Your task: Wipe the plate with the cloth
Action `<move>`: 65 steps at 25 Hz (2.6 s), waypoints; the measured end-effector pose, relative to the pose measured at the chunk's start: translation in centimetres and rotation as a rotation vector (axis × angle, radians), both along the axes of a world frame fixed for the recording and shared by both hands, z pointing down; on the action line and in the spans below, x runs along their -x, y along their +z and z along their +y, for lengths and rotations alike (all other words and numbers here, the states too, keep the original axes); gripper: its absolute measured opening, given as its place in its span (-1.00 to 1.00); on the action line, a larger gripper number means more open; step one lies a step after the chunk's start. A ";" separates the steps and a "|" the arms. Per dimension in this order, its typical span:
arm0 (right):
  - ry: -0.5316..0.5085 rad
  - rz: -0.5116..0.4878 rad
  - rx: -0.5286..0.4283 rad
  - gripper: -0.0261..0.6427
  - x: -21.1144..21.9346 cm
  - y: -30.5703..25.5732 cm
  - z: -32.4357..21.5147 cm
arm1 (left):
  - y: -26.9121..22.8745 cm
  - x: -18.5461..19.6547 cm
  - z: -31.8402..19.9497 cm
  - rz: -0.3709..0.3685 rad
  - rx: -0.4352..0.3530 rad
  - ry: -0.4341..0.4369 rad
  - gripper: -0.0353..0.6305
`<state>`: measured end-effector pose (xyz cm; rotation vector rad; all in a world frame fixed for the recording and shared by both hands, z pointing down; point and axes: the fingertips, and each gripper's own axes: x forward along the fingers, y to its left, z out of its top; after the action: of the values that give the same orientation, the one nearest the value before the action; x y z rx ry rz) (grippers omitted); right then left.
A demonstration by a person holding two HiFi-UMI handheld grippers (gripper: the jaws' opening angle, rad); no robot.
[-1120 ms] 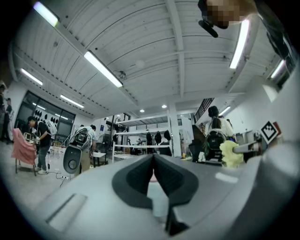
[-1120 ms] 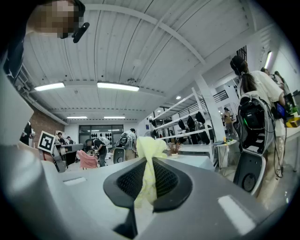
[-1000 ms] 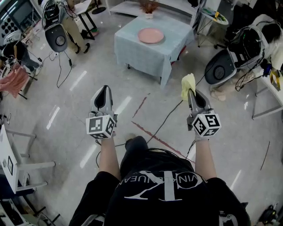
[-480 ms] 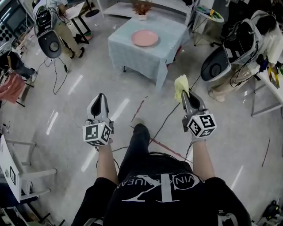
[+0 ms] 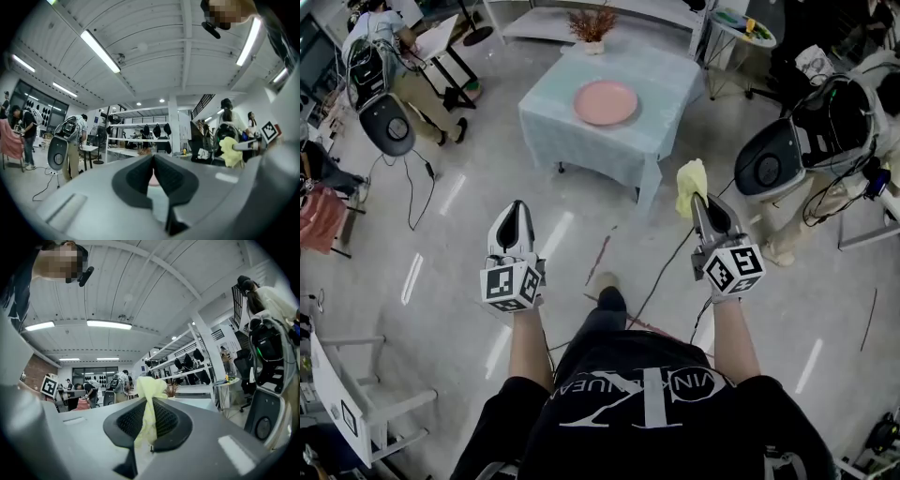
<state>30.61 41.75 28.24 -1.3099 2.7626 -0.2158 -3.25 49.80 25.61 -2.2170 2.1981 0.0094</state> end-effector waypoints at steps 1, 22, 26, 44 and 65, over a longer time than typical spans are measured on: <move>0.001 0.003 0.004 -0.84 1.0 -0.1 -1.6 | -0.3 1.1 -1.8 -0.001 0.000 0.002 -0.89; 0.011 0.108 0.088 -0.83 13.8 4.6 -24.1 | 4.4 13.0 -25.8 0.037 0.068 0.090 -0.89; -0.021 0.165 0.112 -0.83 15.1 6.2 -26.1 | 6.6 12.5 -27.9 0.052 0.111 0.115 -0.89; -0.240 0.430 0.216 -0.83 24.2 14.2 -45.0 | 13.1 12.9 -48.3 0.056 0.292 0.213 -0.89; -0.514 0.984 0.119 -0.83 32.6 27.8 -57.1 | 30.6 11.3 -62.9 0.269 0.721 0.334 -0.89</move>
<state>-2.01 -15.36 56.03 -0.7917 3.9346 0.3539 -14.52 -13.07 56.19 -3.0998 2.1464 -0.6044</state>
